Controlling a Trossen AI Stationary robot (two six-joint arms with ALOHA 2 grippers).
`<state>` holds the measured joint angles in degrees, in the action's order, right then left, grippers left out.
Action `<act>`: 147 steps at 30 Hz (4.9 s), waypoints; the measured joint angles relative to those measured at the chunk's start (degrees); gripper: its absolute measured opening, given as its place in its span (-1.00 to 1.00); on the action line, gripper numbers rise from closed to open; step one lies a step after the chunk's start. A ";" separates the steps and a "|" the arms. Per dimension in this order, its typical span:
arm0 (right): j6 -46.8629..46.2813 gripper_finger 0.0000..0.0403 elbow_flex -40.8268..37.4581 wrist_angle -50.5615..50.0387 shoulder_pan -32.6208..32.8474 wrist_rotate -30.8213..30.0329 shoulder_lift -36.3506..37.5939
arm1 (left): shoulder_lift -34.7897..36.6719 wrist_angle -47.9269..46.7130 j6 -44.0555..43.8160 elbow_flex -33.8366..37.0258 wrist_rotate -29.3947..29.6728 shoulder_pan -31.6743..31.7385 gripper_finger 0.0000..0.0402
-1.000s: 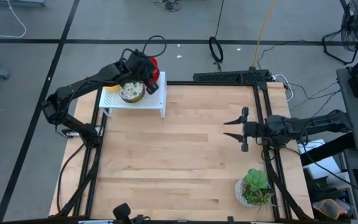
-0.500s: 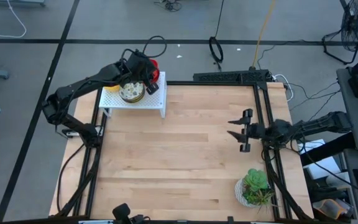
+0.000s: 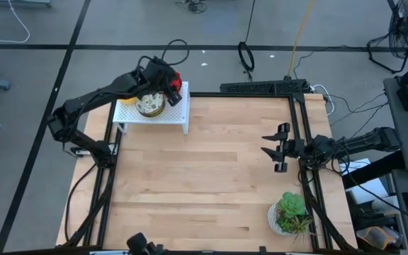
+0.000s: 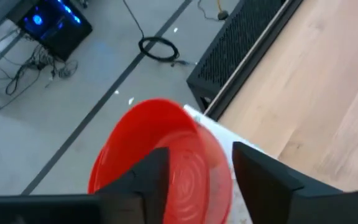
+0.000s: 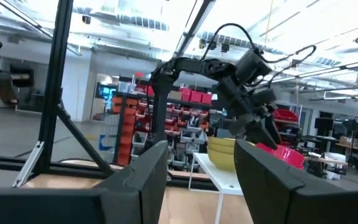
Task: Pick & Place Mini bowls
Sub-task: Return to Home Position
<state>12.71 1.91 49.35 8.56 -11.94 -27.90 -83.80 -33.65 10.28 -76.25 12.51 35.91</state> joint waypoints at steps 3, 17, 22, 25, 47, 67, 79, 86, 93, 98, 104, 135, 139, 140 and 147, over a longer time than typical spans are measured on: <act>0.00 -0.15 0.00 -1.66 0.00 0.00 0.02 | 1.98 1.04 -0.02 -0.02 -0.04 -0.91 0.00; 0.00 -0.15 -0.04 -6.35 0.00 0.00 -0.04 | 26.93 -11.74 -10.14 -0.04 -2.62 -6.96 0.11; 0.00 -0.15 -0.09 -6.35 0.00 -0.01 -0.02 | 36.52 -21.09 -14.13 -0.04 -5.37 -9.38 0.11; 0.00 -0.15 -0.09 -6.35 0.00 0.00 -0.02 | 41.05 -24.19 -18.30 -0.04 -5.49 -10.84 0.11; 0.00 -0.15 -0.11 -6.35 0.02 0.00 -0.02 | 66.35 10.79 -22.98 39.08 -9.87 -13.54 0.11; -0.01 -0.15 -0.11 -6.35 0.02 0.00 -0.02 | 66.37 54.30 -26.93 71.34 -9.99 -18.26 0.11; 0.00 -0.15 -0.11 -6.35 0.02 0.00 -0.04 | 66.30 59.31 -24.36 75.47 -9.46 -24.45 0.11; 0.00 -0.15 -0.11 -6.35 0.02 0.00 -0.03 | 66.30 58.42 -23.92 75.43 -7.22 -25.17 0.11; 0.00 -0.15 -0.11 -6.35 0.02 0.00 -0.02 | 66.28 55.40 -22.64 75.41 4.56 -25.15 0.11; 0.00 -0.15 -0.11 -6.35 0.02 0.00 -0.02 | 66.19 52.52 -22.58 75.41 5.81 -25.15 0.11; 0.00 -0.15 -0.11 -6.36 0.04 0.00 -0.04 | 66.19 52.28 -22.58 75.41 5.62 -25.15 0.11; 0.00 -0.15 -0.13 -6.35 0.04 0.01 -0.04 | 66.19 52.30 -22.46 75.38 5.59 -25.13 0.11; 0.00 -0.15 -0.13 -6.35 0.02 0.00 -0.04 | 66.19 52.28 -22.47 75.38 5.57 -25.13 0.11; 0.00 -0.15 -0.13 -6.35 0.02 0.00 -0.02 | 66.19 52.31 -22.47 75.38 5.57 -25.13 0.11; 0.00 -0.15 -0.13 -6.35 0.02 0.00 -0.02 | 66.19 52.31 -22.47 75.34 5.57 -25.13 0.11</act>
<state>12.71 1.78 43.00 8.58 -11.94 -27.92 -17.61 18.65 -12.19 -0.91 18.09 10.79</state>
